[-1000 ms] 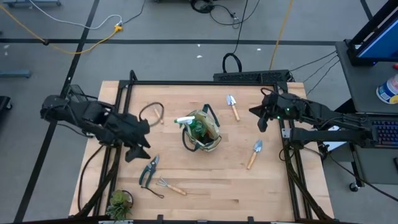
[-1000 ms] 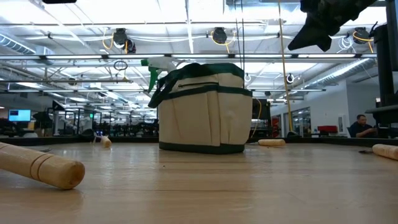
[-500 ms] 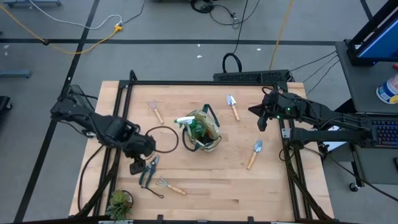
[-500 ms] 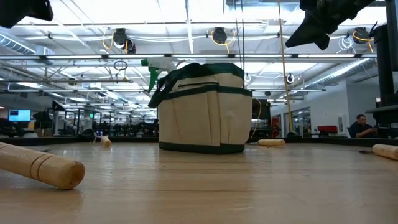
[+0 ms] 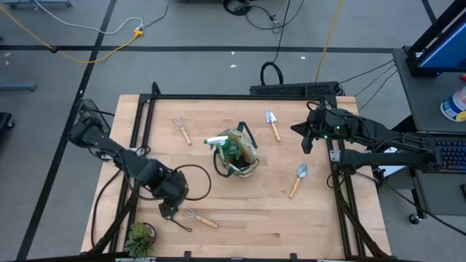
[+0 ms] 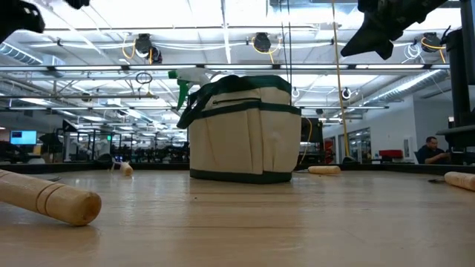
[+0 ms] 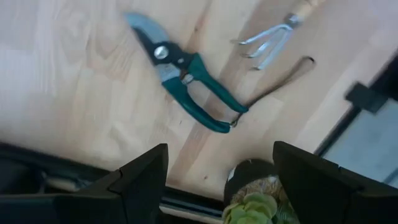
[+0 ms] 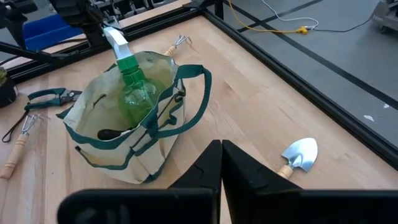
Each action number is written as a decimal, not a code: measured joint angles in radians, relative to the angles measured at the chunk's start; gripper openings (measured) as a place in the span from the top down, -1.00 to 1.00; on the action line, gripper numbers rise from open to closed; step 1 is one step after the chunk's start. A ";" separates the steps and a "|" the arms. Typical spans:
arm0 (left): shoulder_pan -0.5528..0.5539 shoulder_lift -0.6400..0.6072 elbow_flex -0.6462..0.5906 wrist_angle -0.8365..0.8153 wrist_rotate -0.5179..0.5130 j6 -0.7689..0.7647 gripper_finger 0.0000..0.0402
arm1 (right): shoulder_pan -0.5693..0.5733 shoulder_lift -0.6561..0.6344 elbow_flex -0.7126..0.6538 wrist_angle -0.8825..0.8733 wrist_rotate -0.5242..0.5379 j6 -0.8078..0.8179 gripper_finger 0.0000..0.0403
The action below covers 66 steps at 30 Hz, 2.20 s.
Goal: Pick & Place Garden tools in Gardening bag
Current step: Put the shear scissors into the gardening bag
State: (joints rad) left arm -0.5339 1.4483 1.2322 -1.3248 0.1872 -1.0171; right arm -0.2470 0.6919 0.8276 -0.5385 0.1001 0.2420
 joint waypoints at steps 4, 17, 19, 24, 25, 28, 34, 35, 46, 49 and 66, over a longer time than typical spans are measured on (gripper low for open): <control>-0.043 -0.009 -0.054 0.026 -0.033 -0.168 -0.48 | 0.000 0.000 0.000 0.000 0.000 -0.003 1.00; -0.125 -0.055 -0.284 0.263 -0.061 -0.510 -0.48 | 0.000 0.000 0.000 -0.001 -0.026 -0.018 1.00; -0.126 -0.055 -0.314 0.294 -0.064 -0.541 -0.48 | 0.000 0.000 0.000 -0.001 -0.026 -0.019 1.00; -0.127 -0.055 -0.372 0.381 -0.050 -0.580 -0.48 | 0.000 0.000 0.000 -0.001 -0.025 -0.019 0.99; -0.129 -0.056 -0.382 0.401 -0.046 -0.583 -0.48 | 0.000 0.000 0.000 -0.001 -0.025 -0.019 1.00; -0.130 -0.056 -0.412 0.451 -0.047 -0.600 -0.48 | 0.000 0.000 0.000 -0.001 -0.025 -0.019 1.00; -0.137 -0.056 -0.444 0.471 -0.049 -0.619 -0.48 | 0.000 0.000 0.000 -0.004 -0.024 -0.019 1.00; -0.138 -0.056 -0.448 0.471 -0.049 -0.619 -0.48 | 0.000 0.000 0.000 -0.004 -0.024 -0.019 1.00; -0.192 -0.056 -0.573 0.680 0.002 -0.723 -0.47 | 0.000 0.000 0.000 -0.004 -0.024 -0.022 0.99; -0.203 -0.055 -0.602 0.706 0.000 -0.756 -0.47 | 0.000 0.000 0.000 -0.004 -0.024 -0.022 0.99; -0.208 -0.059 -0.654 0.733 -0.008 -0.711 0.74 | 0.000 0.000 0.001 -0.003 -0.023 -0.022 1.00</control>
State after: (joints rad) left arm -0.7422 1.3891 0.5787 -0.5913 0.1794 -1.7285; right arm -0.2466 0.6922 0.8284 -0.5419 0.0769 0.2195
